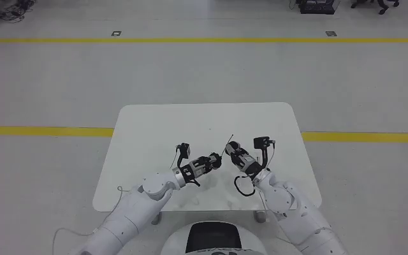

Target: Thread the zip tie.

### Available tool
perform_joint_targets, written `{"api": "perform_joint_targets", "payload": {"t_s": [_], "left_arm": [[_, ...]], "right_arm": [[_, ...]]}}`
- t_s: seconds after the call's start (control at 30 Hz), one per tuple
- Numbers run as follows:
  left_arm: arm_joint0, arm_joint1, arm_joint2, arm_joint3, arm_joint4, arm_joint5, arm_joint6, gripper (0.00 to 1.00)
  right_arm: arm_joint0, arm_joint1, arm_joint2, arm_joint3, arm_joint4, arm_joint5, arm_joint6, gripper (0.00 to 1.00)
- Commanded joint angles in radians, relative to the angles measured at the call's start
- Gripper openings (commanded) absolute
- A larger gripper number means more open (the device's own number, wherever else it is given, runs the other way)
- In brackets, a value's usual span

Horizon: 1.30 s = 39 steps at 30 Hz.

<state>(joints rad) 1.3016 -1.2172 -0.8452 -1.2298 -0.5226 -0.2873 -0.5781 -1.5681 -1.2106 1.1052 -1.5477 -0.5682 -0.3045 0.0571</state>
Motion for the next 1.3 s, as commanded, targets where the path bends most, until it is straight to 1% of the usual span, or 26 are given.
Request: {"api": "perform_joint_targets", "payload": {"t_s": [0.0,0.63,1.1,1.17,1.27], "left_arm": [[0.0,0.0,0.0,0.0,0.0,0.0,0.0,0.0],[0.0,0.0,0.0,0.0,0.0,0.0,0.0,0.0],[0.0,0.0,0.0,0.0,0.0,0.0,0.0,0.0],[0.0,0.0,0.0,0.0,0.0,0.0,0.0,0.0],[0.0,0.0,0.0,0.0,0.0,0.0,0.0,0.0]], "right_arm": [[0.0,-0.001,-0.001,0.001,-0.003,0.001,0.001,0.0],[0.002,-0.006,-0.003,0.008,-0.033,0.018,-0.007,0.0],[0.002,-0.011,-0.007,0.008,-0.069,0.059,-0.021,0.0],[0.002,-0.012,-0.007,0.008,-0.067,0.057,-0.021,0.0],[0.003,-0.013,-0.008,0.01,-0.053,0.038,-0.013,0.0]]}}
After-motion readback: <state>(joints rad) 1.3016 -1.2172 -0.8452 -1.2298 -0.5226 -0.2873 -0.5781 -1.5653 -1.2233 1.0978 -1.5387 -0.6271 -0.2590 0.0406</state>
